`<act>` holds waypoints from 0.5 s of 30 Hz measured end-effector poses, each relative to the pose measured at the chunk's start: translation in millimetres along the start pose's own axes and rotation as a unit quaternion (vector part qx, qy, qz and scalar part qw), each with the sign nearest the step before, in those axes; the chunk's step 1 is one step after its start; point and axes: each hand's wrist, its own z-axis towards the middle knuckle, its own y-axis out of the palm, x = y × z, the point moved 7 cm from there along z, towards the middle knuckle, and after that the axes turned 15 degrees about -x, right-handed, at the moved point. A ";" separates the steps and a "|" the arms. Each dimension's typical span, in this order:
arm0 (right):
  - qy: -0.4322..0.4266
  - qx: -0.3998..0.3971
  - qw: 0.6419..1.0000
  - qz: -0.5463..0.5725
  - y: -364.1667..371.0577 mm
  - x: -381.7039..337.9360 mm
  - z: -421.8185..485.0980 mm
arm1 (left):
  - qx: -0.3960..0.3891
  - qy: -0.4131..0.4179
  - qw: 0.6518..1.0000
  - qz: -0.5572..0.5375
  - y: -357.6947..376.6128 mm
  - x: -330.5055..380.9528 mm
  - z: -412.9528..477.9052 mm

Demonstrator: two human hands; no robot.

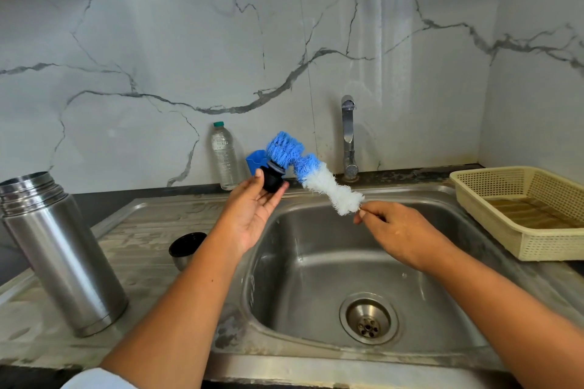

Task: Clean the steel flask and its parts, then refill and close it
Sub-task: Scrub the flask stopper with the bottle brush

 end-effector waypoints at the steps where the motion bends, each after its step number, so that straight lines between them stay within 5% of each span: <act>1: 0.001 -0.001 1.000 -0.002 -0.9 0.9 -0.3 | 0.009 0.012 1.000 -0.008 -2.5 2.6 0.4; 8: -0.009 -0.018 1.000 -0.010 4.1 -0.2 3.9 | -0.016 -0.021 0.999 0.029 3.5 -5.1 -2.2; 15: -0.005 -0.026 0.999 -0.027 2.6 3.0 1.4 | 0.038 0.032 0.999 -0.002 -10.7 12.7 -0.4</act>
